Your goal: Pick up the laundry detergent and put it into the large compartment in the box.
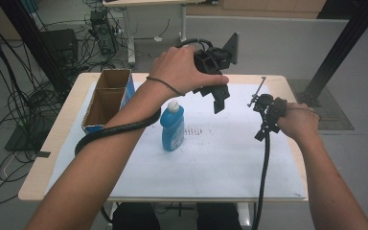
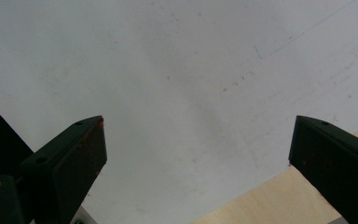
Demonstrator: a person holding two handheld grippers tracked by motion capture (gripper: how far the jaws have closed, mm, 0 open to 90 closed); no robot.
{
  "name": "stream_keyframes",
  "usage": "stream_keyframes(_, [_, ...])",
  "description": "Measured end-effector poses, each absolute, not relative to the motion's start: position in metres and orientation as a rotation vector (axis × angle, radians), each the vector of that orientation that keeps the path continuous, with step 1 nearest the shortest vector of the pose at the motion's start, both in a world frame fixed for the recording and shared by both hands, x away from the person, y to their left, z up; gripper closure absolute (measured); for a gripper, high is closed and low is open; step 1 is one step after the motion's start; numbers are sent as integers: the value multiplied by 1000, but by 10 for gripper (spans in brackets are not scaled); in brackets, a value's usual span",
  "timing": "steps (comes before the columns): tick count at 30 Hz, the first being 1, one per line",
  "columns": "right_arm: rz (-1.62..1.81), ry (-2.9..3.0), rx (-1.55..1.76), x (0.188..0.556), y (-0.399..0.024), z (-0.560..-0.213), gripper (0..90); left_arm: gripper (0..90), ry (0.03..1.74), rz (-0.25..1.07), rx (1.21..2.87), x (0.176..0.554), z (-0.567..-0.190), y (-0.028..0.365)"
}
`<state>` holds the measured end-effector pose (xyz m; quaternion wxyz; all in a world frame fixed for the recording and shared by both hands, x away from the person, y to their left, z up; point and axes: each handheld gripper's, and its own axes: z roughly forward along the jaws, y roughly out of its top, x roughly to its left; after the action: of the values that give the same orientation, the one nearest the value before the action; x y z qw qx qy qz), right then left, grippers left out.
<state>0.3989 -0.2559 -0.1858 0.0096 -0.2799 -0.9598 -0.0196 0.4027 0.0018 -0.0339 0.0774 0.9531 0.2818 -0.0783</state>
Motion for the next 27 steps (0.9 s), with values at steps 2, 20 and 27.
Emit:
stream_keyframes(2, [-60, -3000, -873, 398, -255, -185, 39, 63, 856, -221, 2844, 402, -29, 6])
stream_keyframes(20, [-48, -3009, -867, 396, -252, -182, 39, 63, 1002, -145, 2813, 404, -14, 34])
stream_keyframes(27, [-49, -3018, -859, 395, -250, -182, 39, 63, 1067, -119, 2802, 408, -11, 46])
